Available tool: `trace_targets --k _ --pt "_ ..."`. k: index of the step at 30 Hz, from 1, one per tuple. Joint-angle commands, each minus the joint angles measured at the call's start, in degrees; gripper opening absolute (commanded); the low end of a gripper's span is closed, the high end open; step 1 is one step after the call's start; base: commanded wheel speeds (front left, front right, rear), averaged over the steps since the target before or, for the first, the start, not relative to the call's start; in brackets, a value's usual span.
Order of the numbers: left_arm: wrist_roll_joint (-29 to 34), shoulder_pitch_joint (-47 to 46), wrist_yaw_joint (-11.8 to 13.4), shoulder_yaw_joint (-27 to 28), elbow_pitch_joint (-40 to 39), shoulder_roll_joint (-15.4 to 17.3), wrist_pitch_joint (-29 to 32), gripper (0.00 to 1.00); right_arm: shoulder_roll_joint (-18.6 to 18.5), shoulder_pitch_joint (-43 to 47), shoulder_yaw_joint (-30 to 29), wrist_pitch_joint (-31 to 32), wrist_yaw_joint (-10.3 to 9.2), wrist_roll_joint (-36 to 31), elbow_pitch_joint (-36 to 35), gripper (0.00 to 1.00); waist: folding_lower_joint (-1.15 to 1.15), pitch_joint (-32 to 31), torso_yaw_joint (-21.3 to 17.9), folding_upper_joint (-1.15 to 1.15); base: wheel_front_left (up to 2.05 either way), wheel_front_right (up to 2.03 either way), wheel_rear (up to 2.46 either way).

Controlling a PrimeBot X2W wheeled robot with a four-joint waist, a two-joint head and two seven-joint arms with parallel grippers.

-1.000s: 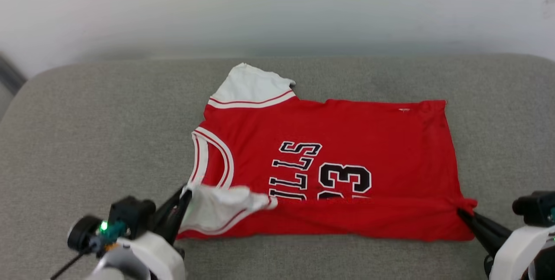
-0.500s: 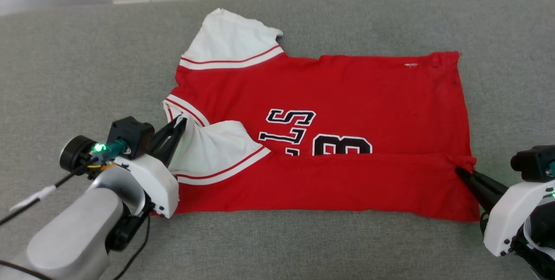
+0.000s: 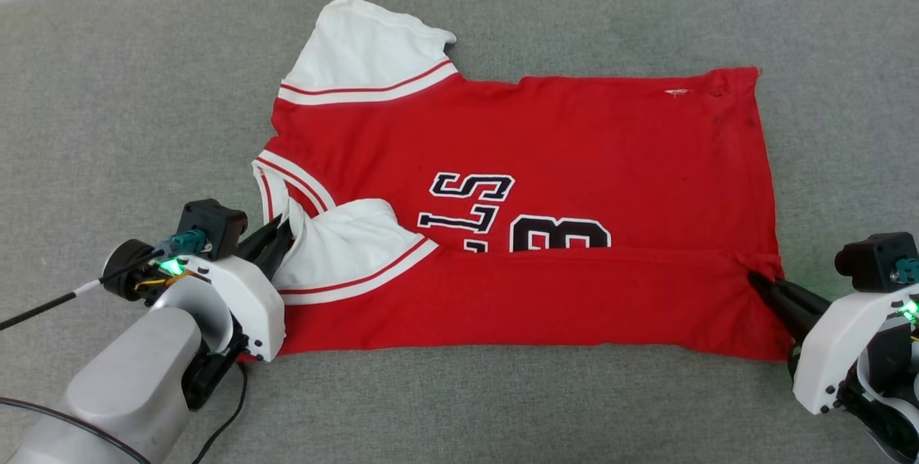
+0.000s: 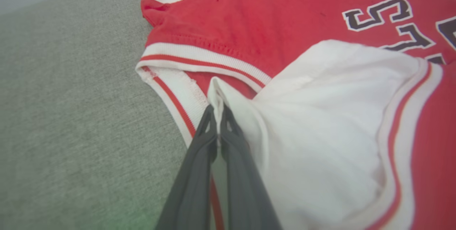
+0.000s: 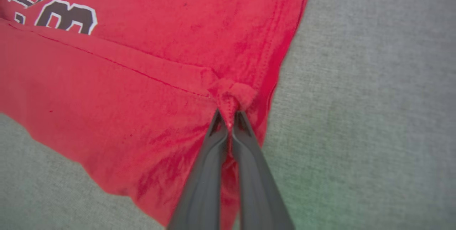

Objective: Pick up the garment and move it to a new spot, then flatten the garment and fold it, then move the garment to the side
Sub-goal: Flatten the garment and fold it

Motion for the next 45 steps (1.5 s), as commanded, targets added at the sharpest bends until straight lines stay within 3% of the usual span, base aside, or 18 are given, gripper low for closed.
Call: trace_targets --k 1,2,3,9,15,31,34,42,43,44,45 --pt "-0.25 0.04 -0.37 -0.41 1.26 -0.48 0.03 0.00 0.13 -0.29 0.01 -0.26 -0.10 0.33 0.41 0.12 -0.01 -0.95 0.09 0.00 0.00 0.00 0.00" --pt "-0.56 -0.02 -0.68 -0.44 1.86 -0.59 0.15 0.36 0.23 -0.36 -0.03 -0.43 -0.10 0.42 0.38 0.50 -0.01 -1.51 0.15 0.00 0.00 0.00 0.00" --pt "-0.55 -0.20 -0.85 -0.58 2.46 -0.48 0.53 1.00 0.25 -0.52 -0.11 -0.70 -0.09 0.17 0.25 1.00 -0.01 -2.07 0.22 0.00 0.00 0.00 0.00" --pt "-0.89 -2.51 -1.50 -0.40 2.05 0.93 1.79 1.00 0.03 0.30 -0.52 -1.99 -0.07 -0.17 -0.71 1.00 -0.01 -5.25 0.80 0.00 0.00 0.00 0.00" --pt "-2.14 -4.55 -2.23 -1.70 -2.85 3.90 9.81 1.00 0.13 1.60 -0.69 -2.08 -0.07 -0.88 -0.64 1.00 -0.01 -7.47 1.36 0.00 0.00 0.00 0.00" --pt "-17.07 -7.48 -2.85 -7.69 -18.57 13.00 50.19 1.00 0.83 0.85 0.47 -1.56 -0.07 -1.36 -1.56 1.00 -0.01 -7.35 -0.01 0.00 0.00 0.00 0.00" --pt "-18.69 -6.52 -2.27 -8.49 -19.01 13.74 53.59 1.00 0.99 0.03 1.07 -1.48 -0.07 -1.47 -1.81 1.00 -0.01 -6.47 -0.78 0.00 0.00 0.00 0.00" --pt "-20.82 -2.89 -1.15 -9.90 -15.44 13.04 55.61 1.00 1.53 -2.85 3.29 -1.56 -0.07 -1.30 -1.11 1.00 -0.01 -5.08 -2.78 0.00 0.00 0.00 0.00" --pt "-20.80 -2.69 -1.27 -10.09 -15.13 12.88 55.39 0.74 1.42 -3.25 3.46 -1.51 -0.07 -1.33 -1.11 1.00 -0.01 -5.08 -2.94 0.00 0.00 0.00 0.00" --pt "-20.82 -2.45 -1.41 -10.28 -14.78 12.75 55.25 0.10 1.20 -3.70 3.66 -1.43 -0.07 -1.33 -1.14 1.00 -0.01 -5.15 -3.05 0.00 0.00 0.00 0.00" --pt "-20.93 -2.22 -1.54 -10.43 -14.59 12.59 55.14 0.00 0.86 -4.15 3.76 -1.38 -0.07 -1.26 -1.28 1.00 -0.01 -5.27 -3.09 0.00 0.00 0.00 0.00"
